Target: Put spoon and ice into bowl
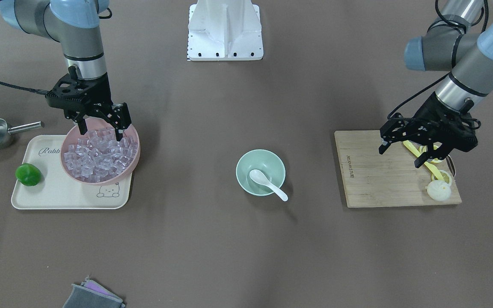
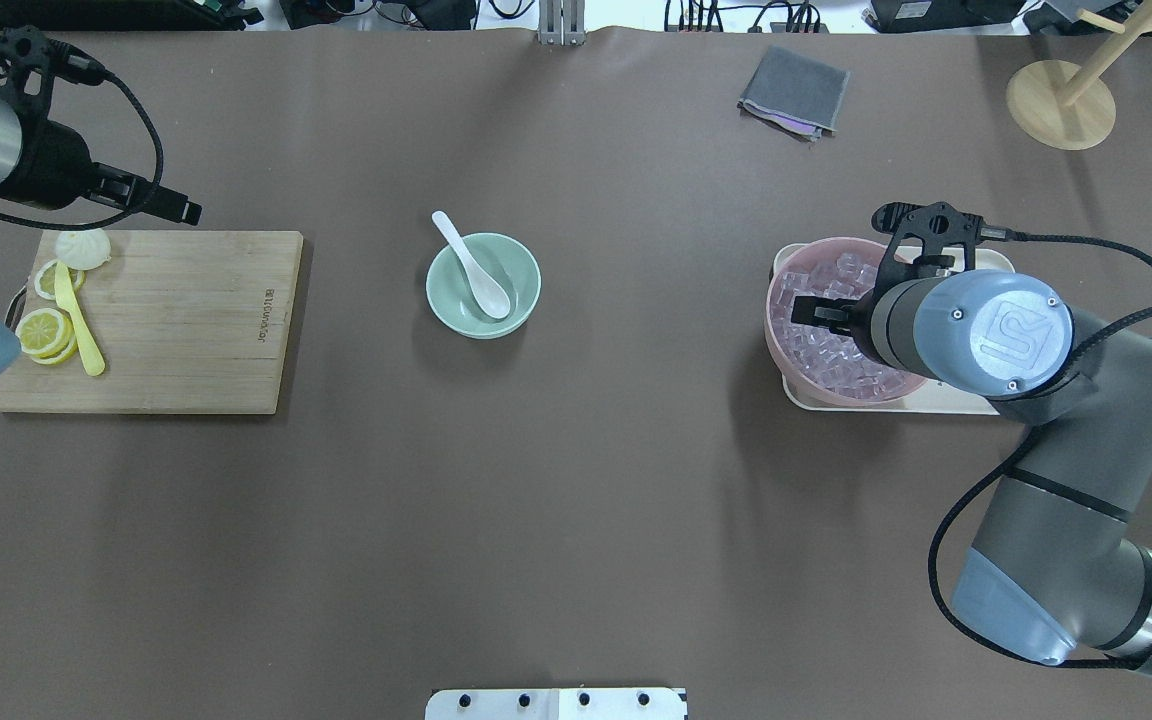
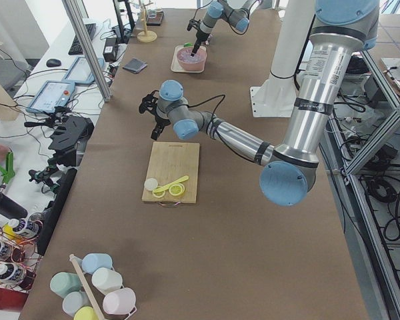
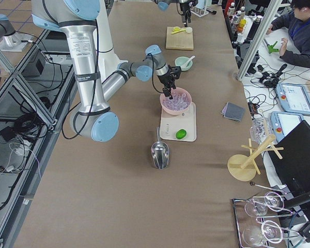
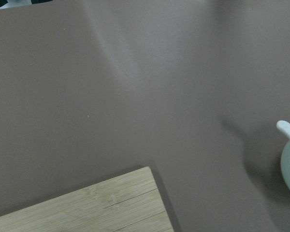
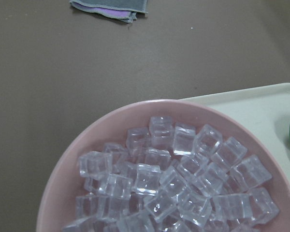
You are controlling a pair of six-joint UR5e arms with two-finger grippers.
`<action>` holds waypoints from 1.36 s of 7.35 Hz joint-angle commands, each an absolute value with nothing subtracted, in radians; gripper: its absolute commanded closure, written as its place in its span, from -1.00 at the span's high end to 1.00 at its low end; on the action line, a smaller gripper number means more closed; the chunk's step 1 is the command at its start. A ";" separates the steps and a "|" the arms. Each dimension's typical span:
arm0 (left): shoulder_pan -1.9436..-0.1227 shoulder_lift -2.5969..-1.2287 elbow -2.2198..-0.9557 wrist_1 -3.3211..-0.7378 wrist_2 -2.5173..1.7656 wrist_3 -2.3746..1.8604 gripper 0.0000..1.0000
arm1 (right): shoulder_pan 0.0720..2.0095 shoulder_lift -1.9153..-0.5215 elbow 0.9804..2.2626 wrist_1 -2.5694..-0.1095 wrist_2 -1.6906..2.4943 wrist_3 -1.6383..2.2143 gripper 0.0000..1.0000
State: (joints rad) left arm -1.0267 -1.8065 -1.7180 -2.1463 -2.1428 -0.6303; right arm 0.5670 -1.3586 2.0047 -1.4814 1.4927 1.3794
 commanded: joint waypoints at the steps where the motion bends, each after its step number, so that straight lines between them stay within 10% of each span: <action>1: -1.029 -1.792 -1.721 -2.149 -2.145 -0.623 1.00 | 0.520 -1.367 1.965 -1.483 1.416 1.414 0.85; 7: -1.028 -1.790 -1.717 -2.149 -2.137 -0.634 1.00 | 0.480 -1.351 1.933 -1.485 1.399 1.413 0.41; 10: -1.026 -1.792 -1.715 -2.149 -2.135 -0.635 1.00 | 0.485 -1.342 1.936 -1.506 1.401 1.396 -0.60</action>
